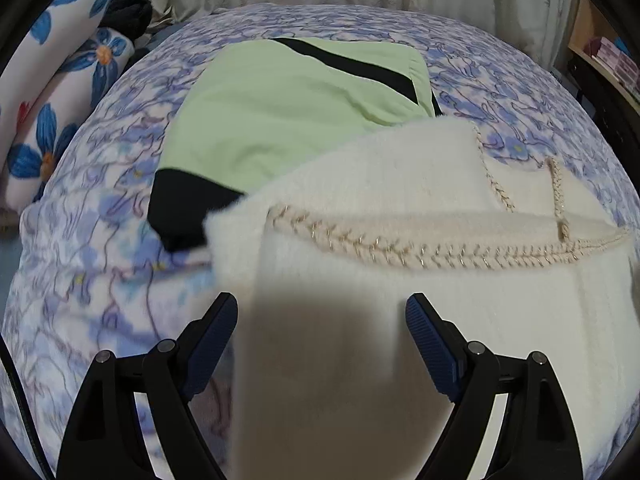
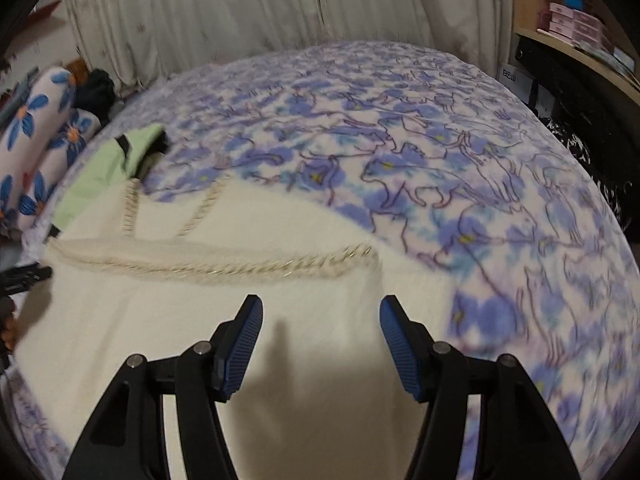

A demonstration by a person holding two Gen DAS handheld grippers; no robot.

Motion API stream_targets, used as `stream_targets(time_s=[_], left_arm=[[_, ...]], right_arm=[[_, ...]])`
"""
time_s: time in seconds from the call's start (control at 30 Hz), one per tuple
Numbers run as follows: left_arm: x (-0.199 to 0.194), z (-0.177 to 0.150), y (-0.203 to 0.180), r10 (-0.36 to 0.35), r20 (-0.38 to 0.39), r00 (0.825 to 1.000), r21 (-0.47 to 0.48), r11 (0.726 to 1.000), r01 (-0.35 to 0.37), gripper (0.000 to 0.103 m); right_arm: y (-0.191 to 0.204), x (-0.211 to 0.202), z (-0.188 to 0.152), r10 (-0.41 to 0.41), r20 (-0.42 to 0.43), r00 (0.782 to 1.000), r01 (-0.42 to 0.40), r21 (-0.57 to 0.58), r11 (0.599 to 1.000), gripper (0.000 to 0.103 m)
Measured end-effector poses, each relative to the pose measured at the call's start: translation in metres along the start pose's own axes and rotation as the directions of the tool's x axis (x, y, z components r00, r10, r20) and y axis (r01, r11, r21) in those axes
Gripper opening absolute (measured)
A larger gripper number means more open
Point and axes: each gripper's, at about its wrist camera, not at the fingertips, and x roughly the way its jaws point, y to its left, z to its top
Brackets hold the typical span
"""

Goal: Fold large clothes
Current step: 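Fold the held hem up over the sleeves toward the collar with both tools, then pinch the braided hem trim with both tools and press it onto the collar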

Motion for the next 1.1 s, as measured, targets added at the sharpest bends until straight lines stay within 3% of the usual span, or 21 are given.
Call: stream_targets(time_s=[0.13, 0.3, 0.4, 0.47, 0.67, 0.87, 1.1], left_arm=[[0.01, 0.008, -0.005, -0.005, 0.002, 1.0, 0.036, 0.999, 0.005, 0.084], [0.017, 0.009, -0.016, -0.04, 0.024, 0.999, 0.09, 0.995, 0.037, 0.06], [0.013, 0.005, -0.027, 0.01, 0.062, 0.998, 0.144, 0.989, -0.019, 0.016], [0.009, 0.002, -0.031, 0.046, 0.09, 0.995, 0.163, 0.985, -0.061, 0.007], [-0.026, 0.002, -0.025, 0.057, 0.194, 0.979, 0.082, 0.994, -0.075, 0.006], [-0.071, 0.024, -0.015, 0.033, 0.304, 0.952, -0.038, 0.999, -0.022, 0.006], [-0.076, 0.064, -0.02, 0.065, 0.365, 0.929, -0.101, 0.994, -0.03, 0.006]], right_arm=[[-0.011, 0.037, 0.009, 0.036, -0.091, 0.995, -0.033, 0.034, 0.999, 0.061], [-0.006, 0.049, 0.002, 0.064, -0.084, 0.994, -0.062, 0.029, 0.998, 0.06], [0.005, 0.043, -0.002, 0.042, -0.046, 0.998, -0.043, -0.022, 0.999, 0.041], [0.013, 0.038, -0.004, -0.012, -0.019, 1.0, 0.011, -0.058, 0.998, 0.011], [0.005, -0.002, -0.008, -0.038, 0.124, 0.992, 0.032, 0.045, 0.998, 0.008], [-0.002, -0.049, 0.007, -0.061, 0.278, 0.959, 0.023, 0.14, 0.99, 0.008], [-0.009, -0.047, 0.044, -0.106, 0.334, 0.937, 0.045, 0.185, 0.982, 0.007]])
